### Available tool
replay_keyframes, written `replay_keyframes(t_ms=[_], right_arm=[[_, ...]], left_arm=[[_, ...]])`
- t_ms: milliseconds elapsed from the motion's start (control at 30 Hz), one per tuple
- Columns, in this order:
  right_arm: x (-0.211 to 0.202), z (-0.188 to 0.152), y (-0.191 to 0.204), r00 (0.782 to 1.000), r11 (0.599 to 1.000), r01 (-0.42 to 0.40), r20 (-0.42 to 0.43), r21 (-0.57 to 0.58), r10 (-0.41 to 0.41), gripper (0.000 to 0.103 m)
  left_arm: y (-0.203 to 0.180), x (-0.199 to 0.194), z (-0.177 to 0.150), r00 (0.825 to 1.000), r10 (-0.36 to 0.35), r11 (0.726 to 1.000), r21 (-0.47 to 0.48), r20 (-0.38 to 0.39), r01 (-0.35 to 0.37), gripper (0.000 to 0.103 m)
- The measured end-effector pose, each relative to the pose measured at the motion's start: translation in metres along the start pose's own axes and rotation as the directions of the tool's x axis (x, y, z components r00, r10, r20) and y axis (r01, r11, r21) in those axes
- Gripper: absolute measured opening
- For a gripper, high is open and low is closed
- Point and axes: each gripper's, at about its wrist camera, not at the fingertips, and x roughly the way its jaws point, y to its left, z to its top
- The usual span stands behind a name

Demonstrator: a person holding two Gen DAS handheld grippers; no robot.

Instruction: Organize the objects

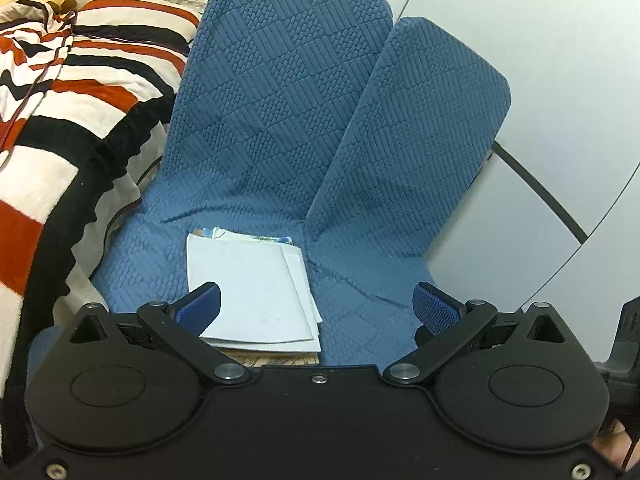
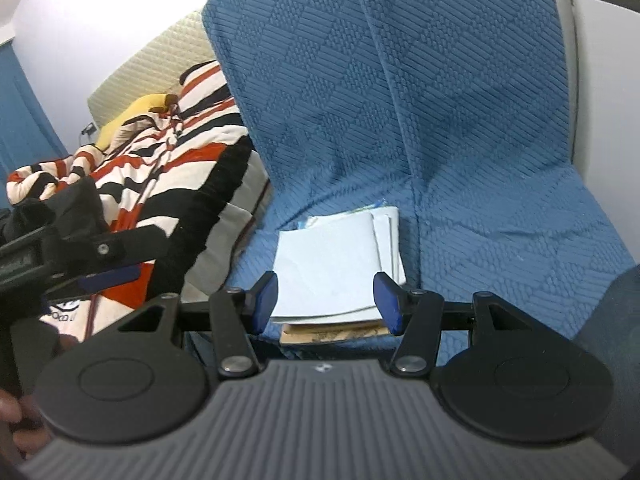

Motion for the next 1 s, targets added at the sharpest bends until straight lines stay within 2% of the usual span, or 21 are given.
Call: replay_keyframes(t_ms=[133, 200, 267, 567, 1000], right_arm=[[0.001, -0.001, -0.004, 1.000, 1.000, 0.004, -0.009, 0.005, -0.004, 0.083], [0.002, -0.001, -0.005, 1.000, 1.000, 0.006, -0.020, -0.001, -0.006, 0.085], [0.004, -0.001, -0.006, 0.999, 1.000, 0.030, -0.034, -0.007, -0.030, 0.093], [0.011, -0.012, -0.007, 0.997, 0.999, 0.046, -0.067, -0.008, -0.047, 0.094], [0.014, -0.014, -0.009, 0.995, 0.998, 0.064, -0.071, -0.015, -0.065, 0.094]], left_arm=[[-0.001, -0.001, -0.009, 1.000, 0.004, 1.000, 0.007, -0.006, -0.004, 0.102], [0.000, 0.001, -0.011, 1.000, 0.003, 1.000, 0.010, -0.014, -0.003, 0.102], [0.000, 0.004, -0.013, 1.000, 0.006, 1.000, 0.013, -0.022, -0.006, 0.102], [0.000, 0.011, -0.019, 0.999, 0.010, 1.000, 0.016, -0.037, -0.009, 0.102], [0.009, 0.016, -0.024, 0.999, -0.009, 1.000, -0.023, -0.043, 0.008, 0.102]])
